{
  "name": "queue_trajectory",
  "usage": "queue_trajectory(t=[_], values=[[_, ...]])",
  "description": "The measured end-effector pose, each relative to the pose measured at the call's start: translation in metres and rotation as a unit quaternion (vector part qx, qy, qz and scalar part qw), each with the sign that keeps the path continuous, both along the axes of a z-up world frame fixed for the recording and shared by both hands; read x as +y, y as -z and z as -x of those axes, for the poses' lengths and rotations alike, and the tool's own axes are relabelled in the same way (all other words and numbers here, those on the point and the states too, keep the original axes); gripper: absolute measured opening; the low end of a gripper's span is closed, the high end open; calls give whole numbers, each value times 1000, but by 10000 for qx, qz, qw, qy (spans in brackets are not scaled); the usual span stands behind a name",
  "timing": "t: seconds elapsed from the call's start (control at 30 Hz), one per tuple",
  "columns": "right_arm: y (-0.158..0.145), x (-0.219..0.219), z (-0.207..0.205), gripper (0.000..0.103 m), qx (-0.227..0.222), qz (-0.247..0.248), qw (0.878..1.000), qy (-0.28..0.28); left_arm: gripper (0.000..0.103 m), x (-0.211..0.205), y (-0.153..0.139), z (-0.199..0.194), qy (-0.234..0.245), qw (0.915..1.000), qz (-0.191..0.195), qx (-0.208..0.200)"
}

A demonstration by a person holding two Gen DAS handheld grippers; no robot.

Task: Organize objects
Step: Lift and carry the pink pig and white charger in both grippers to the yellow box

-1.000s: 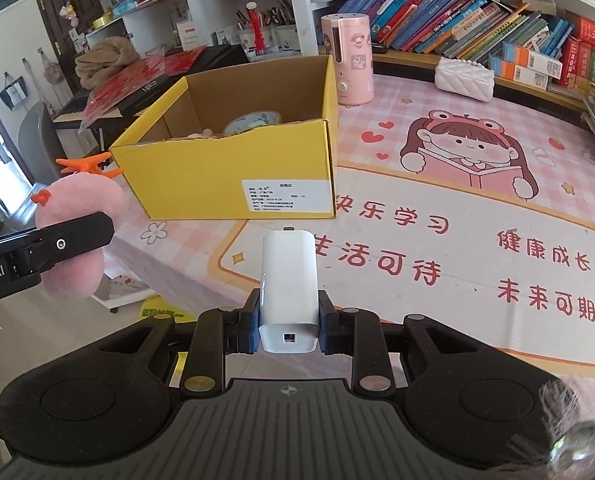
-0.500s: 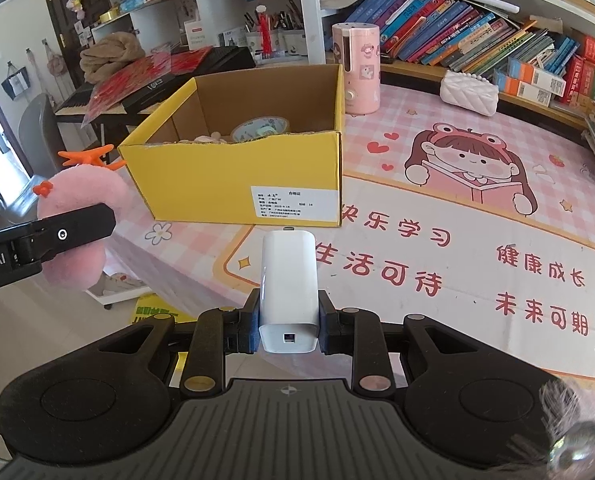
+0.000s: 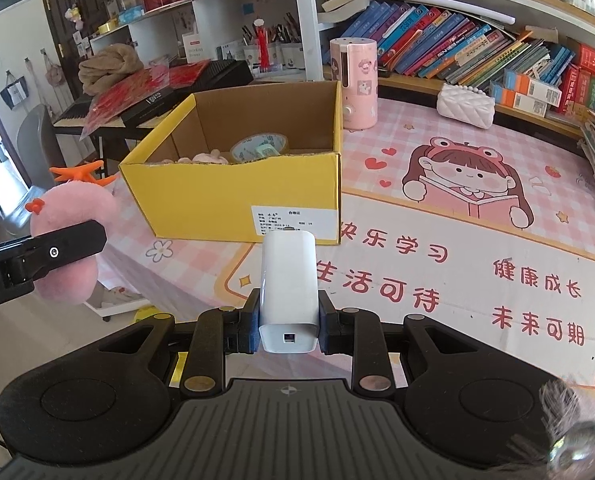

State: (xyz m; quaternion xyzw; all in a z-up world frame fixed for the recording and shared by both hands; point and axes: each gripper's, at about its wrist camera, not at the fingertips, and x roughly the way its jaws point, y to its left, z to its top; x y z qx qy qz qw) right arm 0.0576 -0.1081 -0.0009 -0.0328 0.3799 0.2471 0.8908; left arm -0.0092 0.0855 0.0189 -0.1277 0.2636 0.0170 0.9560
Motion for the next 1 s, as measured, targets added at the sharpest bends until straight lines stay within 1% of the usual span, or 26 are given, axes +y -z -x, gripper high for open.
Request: queue_trajectory(t=[0.27,0.5,0.73,1.0], values=[[-3,1,-3,24,-20,3,10000,-25,50,4,-2,-8,-22,9999,82,-55],[-19,5,-23,24,-142,-118,9998,-22,50,7,-7,-27,-88,9998,69,-146],[-31,15,-58,24,-271,-262,9993,-79,50,11,-14,-58,-192,9995,-67,-230],[-34,30,-109,24,-373,-308,9985,-251,50,8,-14,-108,-298,9990,-264,-185]])
